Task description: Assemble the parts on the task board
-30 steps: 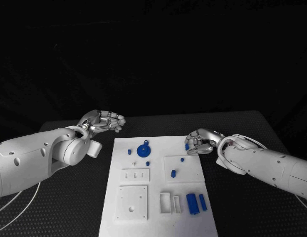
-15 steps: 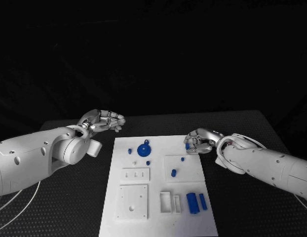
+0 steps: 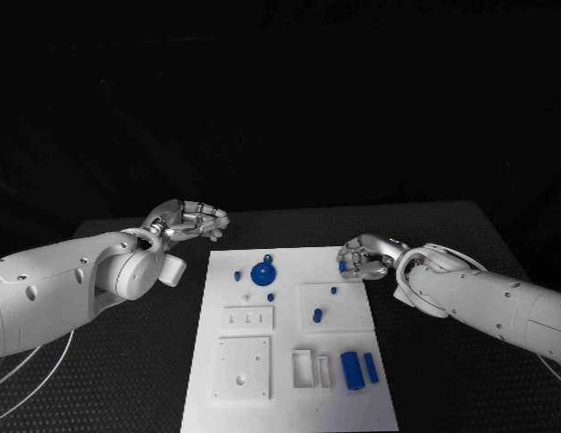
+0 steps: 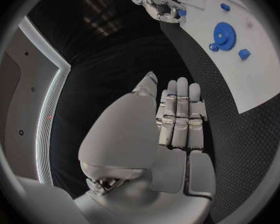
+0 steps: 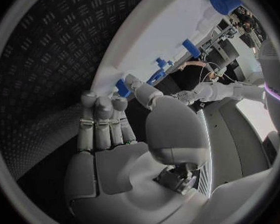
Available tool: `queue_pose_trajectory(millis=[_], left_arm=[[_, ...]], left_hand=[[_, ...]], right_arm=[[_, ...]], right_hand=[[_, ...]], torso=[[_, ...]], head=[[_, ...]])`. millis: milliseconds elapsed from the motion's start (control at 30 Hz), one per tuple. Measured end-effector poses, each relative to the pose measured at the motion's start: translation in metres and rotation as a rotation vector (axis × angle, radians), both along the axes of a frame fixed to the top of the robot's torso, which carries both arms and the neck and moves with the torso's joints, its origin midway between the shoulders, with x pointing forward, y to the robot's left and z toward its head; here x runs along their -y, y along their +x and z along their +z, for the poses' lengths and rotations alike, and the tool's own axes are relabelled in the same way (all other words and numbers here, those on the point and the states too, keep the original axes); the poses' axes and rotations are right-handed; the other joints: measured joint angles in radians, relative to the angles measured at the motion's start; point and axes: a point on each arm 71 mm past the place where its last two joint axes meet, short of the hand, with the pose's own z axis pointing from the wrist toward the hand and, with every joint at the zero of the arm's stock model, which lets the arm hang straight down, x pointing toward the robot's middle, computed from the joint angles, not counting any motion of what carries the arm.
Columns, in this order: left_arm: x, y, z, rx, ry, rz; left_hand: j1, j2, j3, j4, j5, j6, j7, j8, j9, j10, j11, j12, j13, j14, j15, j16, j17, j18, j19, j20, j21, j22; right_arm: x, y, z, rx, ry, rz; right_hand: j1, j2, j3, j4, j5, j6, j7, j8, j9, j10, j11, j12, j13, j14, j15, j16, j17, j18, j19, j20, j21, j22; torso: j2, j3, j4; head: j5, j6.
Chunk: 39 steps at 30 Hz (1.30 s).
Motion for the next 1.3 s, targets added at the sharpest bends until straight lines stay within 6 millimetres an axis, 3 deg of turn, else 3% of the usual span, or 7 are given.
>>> queue_pose_trajectory(millis=[400,533,733,767,800,1300], left_arm=[[-0.0008,-0.0002,-0.0002,-0.003,0.001,0.001],[-0.0011,-0.0002,-0.0004,-0.006,0.002,0.002],[-0.0014,-0.0004,-0.0006,-0.010,0.003,0.002],[-0.0015,-0.0004,-0.0006,-0.010,0.003,0.002],[-0.0016,-0.0004,-0.0006,-0.010,0.004,0.002],[-0.0020,-0.0005,-0.0007,-0.010,0.006,0.001]], left_hand=[[0.000,0.000,0.000,0.000,0.000,0.000,0.000,0.000,0.000,0.000,0.000,0.000,0.000,0.000,0.000,0.000,0.001,0.000,0.000,0.000,0.000,0.000],[0.000,0.000,0.000,0.000,0.000,0.000,0.000,0.000,0.000,0.000,0.000,0.000,0.000,0.000,0.000,0.000,0.001,0.000,0.000,0.000,0.000,0.000],[0.000,0.000,0.000,0.000,0.000,0.000,0.000,0.000,-0.001,0.000,0.000,0.000,0.000,0.000,0.000,0.000,0.001,0.000,0.000,0.000,0.000,0.000],[0.000,0.000,0.000,0.000,0.000,0.000,0.000,0.000,-0.001,0.000,0.000,0.000,0.000,0.000,0.000,0.000,0.001,0.000,0.000,0.000,0.000,0.000],[0.000,0.000,0.000,0.000,0.000,0.000,0.000,0.000,-0.001,0.000,0.000,0.000,0.000,0.000,0.000,0.000,0.001,0.000,0.000,0.000,0.000,0.000],[-0.004,0.004,0.000,0.000,0.000,-0.004,0.004,0.000,-0.001,0.004,0.004,0.000,0.000,0.000,0.000,-0.001,0.002,0.000,0.000,0.000,0.000,0.000]], right_arm=[[-0.0032,-0.0009,-0.0001,0.000,-0.001,0.010],[-0.0026,-0.0009,-0.0005,-0.002,0.000,0.009],[-0.0011,-0.0009,-0.0007,-0.002,-0.001,0.004],[-0.0011,-0.0010,-0.0008,-0.002,-0.001,0.003],[-0.0012,-0.0010,-0.0007,-0.002,-0.001,0.003],[-0.0032,-0.0049,0.0017,0.008,0.010,-0.005]], right_hand=[[-0.006,0.006,0.018,0.001,0.000,0.004,-0.004,0.023,0.013,0.011,-0.011,0.004,0.000,0.007,-0.007,0.006,0.000,0.000,0.005,-0.004,0.011,0.000],[-0.004,0.022,0.025,0.000,0.000,0.023,-0.023,0.040,0.025,0.026,-0.026,0.018,0.003,0.016,-0.016,0.016,0.002,0.008,0.011,-0.008,0.021,0.000],[-0.009,0.027,0.024,-0.009,0.000,0.034,-0.034,0.050,0.038,0.036,-0.036,0.028,0.010,0.022,-0.022,0.023,0.004,0.009,0.018,-0.012,0.027,-0.001],[-0.009,0.027,0.023,-0.012,0.000,0.054,-0.054,0.050,0.038,0.034,-0.041,0.032,0.010,0.020,-0.026,0.023,0.004,0.012,0.020,-0.010,0.026,0.000],[-0.011,0.025,0.023,-0.016,0.000,0.110,-0.089,0.046,0.031,0.017,-0.057,0.032,0.011,0.014,-0.036,0.023,0.004,0.031,0.020,-0.010,0.026,-0.001],[-0.009,0.028,0.026,-0.021,0.000,0.115,-0.091,0.046,0.031,0.019,-0.063,0.040,0.016,0.013,-0.038,0.027,0.004,0.032,0.023,-0.013,0.031,0.000]], torso=[[0.000,0.0001,-0.0008],[0.000,0.0001,-0.0008],[0.000,0.0002,-0.0005],[0.000,0.0002,-0.0002],[0.000,0.0003,-0.0001],[0.000,0.0012,-0.0011]], head=[[-0.001,-0.005],[-0.003,-0.006],[-0.005,-0.009],[-0.005,-0.009],[-0.005,-0.009],[-0.002,-0.011]])
